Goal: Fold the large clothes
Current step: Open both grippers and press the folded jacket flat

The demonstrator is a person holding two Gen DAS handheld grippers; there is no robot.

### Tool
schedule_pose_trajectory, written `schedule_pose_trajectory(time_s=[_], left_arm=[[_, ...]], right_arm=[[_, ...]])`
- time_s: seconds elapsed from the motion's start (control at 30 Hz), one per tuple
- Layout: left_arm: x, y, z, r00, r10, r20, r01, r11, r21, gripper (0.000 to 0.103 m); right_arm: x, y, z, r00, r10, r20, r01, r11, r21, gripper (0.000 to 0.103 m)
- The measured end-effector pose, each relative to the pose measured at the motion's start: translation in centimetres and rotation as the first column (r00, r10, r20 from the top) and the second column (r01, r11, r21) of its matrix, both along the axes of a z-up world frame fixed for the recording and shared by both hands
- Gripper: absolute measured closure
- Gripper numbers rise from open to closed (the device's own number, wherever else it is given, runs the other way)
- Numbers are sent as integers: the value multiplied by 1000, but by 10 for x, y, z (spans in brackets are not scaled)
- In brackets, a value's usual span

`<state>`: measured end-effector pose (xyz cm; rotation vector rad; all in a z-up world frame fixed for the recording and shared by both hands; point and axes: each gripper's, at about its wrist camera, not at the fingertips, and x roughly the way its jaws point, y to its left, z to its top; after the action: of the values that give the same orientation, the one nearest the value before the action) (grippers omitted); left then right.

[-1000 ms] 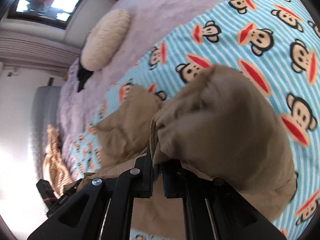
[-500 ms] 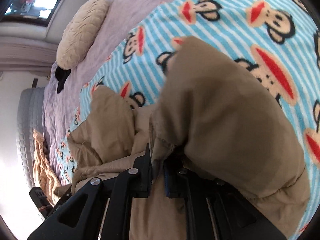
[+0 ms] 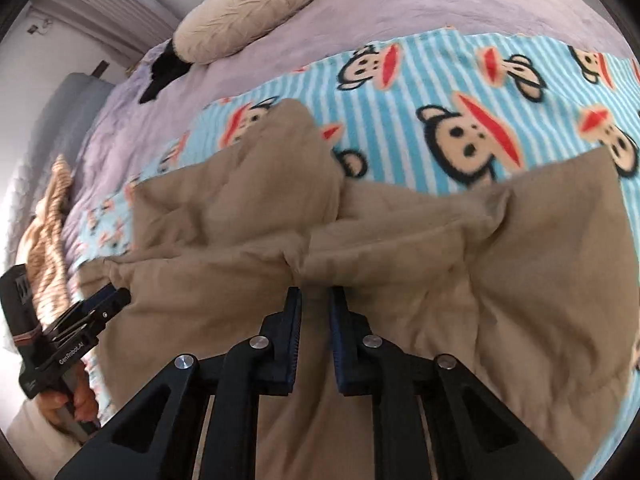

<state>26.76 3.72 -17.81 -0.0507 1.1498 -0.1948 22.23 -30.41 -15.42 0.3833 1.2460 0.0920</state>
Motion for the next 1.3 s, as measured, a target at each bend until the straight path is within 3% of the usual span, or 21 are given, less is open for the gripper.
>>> schedule_pose_trajectory(time_s=[0.07,0.17,0.33,0.43,0.5,0.6,0.67,0.8,0.97,1.03,1.1,1.3], left_arm=[[12,7,-15,999,48,-8,-49,998,-26,46],[21,8,-23,999,40,-1,-40,999,-16,46],[18,18,-8,999,20,36,-21,1000,19,46],[15,48,-8,992,79,97,-93,985,146,46],[20,80,-23,984,168,55,-174,977,126,46],[28,108,-40,960,278,15,-278,957,81,45],[35,115,-54,947,321,-19,-318,944,88,31],[38,118,-56,930,366,-47,-362,929,76,29],[21,114,-22,945,327,-20,-321,935,148,29],[8,114,-5,952,307,-9,-302,940,161,29],[-8,113,6,956,293,-14,-287,944,166,29],[-53,101,22,966,253,-58,-237,951,200,29]], right_arm=[[11,-5,-18,999,-38,7,38,999,9,97],[20,-6,-30,999,-46,15,46,999,15,99],[21,-11,-16,1000,-17,3,17,1000,-5,99],[11,-29,7,998,-20,66,30,988,-155,97],[2,-58,8,993,-87,78,105,960,-259,97],[-5,-101,-15,975,-219,24,220,958,-187,99],[-5,-117,-31,957,-289,-3,288,953,-90,100],[3,-107,-37,958,-286,-6,283,949,-139,99],[3,-91,-10,966,-259,-19,250,947,-200,91],[-7,-87,4,964,-265,1,261,950,-173,73],[-22,-81,20,960,-278,20,278,949,-148,61],[-71,-62,46,959,-284,13,284,954,-100,60]])
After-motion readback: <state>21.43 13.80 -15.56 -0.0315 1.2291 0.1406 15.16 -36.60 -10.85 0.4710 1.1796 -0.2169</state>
